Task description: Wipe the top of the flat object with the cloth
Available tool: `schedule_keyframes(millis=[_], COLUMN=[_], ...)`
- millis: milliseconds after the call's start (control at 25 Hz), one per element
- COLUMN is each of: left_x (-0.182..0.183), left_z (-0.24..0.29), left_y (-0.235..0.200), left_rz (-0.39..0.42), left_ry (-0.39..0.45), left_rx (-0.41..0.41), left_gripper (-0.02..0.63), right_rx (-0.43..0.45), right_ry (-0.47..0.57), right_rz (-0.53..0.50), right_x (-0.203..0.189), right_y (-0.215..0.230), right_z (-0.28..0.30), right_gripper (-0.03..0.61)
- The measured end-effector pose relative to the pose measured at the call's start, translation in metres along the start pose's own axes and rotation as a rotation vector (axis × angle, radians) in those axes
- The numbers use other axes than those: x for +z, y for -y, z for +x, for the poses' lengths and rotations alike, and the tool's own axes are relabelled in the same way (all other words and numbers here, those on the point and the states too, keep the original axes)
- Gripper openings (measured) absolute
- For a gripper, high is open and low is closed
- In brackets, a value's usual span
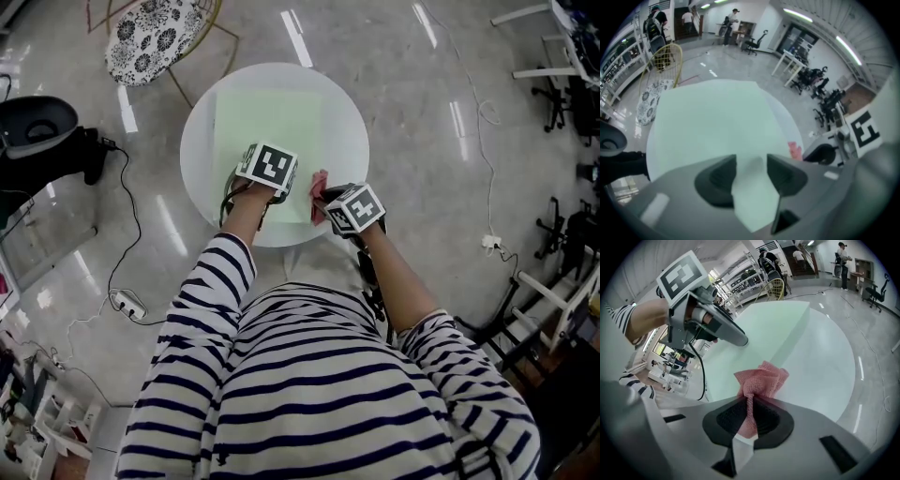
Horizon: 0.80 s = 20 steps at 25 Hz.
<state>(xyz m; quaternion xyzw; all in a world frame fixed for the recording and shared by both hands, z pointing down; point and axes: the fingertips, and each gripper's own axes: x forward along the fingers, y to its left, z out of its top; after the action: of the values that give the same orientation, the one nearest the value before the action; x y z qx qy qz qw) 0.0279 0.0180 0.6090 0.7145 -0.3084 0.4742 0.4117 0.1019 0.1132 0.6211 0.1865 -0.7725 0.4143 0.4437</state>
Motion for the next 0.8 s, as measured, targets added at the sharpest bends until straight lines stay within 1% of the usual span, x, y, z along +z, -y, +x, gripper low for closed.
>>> schedule_keyframes(millis=[240, 360, 440, 520, 680, 800], left_x=[0.001, 0.001, 0.004, 0.006, 0.012, 0.018], left_z=[0.000, -0.001, -0.006, -0.013, -0.034, -0.056], left_y=[-0.001, -0.003, -0.004, -0.004, -0.001, 0.004], left_rz=[0.005, 0.009, -0.007, -0.021, -0.009, -0.003], left_ry=[0.000, 0.005, 0.035, 0.078, 0.170, 0.229], left_rx=[0.008, 0.002, -0.018, -0.045, -0.076, -0.108], left_gripper=[0.210, 0.210, 0.204, 0.202, 0.202, 0.202], right_rx=[0.077, 0.183, 0.276, 0.339, 0.360, 0.402], right_ry=[-0.099, -0.163, -0.177, -0.150, -0.062, 0.021], right_rz=[-0.041, -0.060, -0.061, -0.057, -0.064, -0.050], right_x=[-0.024, -0.036, -0.036, -0.026, 0.001, 0.024], right_y=[-0.027, -0.050, -0.070, -0.085, -0.097, -0.109], right_z=[0.003, 0.001, -0.003, -0.007, -0.016, -0.030], right_gripper=[0.040, 0.040, 0.040, 0.040, 0.040, 0.040])
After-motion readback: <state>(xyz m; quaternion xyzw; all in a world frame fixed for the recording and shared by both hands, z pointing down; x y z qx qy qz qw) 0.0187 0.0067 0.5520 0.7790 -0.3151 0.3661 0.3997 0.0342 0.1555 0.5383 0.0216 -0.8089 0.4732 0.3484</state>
